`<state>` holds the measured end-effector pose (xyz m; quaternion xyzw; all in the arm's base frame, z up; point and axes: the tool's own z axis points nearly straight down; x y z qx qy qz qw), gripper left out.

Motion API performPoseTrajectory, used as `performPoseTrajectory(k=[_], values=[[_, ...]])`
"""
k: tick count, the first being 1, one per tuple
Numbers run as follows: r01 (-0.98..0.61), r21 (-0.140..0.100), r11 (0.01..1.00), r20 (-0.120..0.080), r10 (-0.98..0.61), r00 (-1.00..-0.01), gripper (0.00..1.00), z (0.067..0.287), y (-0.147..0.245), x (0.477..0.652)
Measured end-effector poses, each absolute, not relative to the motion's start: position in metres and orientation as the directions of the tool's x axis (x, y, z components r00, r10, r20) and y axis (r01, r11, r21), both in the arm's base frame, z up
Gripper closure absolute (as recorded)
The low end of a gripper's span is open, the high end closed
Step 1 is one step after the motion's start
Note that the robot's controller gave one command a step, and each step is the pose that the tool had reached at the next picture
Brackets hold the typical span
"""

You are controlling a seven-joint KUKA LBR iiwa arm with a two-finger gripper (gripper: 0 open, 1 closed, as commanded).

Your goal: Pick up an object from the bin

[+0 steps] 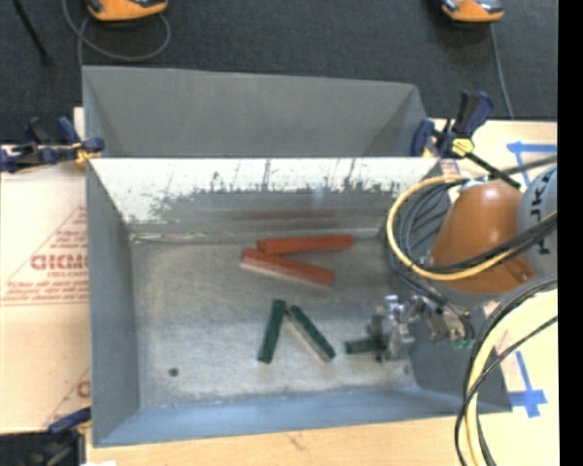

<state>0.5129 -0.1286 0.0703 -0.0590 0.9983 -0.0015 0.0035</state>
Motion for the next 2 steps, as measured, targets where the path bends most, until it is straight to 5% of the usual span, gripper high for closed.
performPoseTrajectory(k=[1,2], values=[[-0.116,-0.004,0.993,-0.009,-0.116,-0.993,1.00,0.142,-0.130,0.515],[-0.112,-0.003,0.994,-0.008,-0.112,-0.994,1.00,0.179,-0.131,0.517]])
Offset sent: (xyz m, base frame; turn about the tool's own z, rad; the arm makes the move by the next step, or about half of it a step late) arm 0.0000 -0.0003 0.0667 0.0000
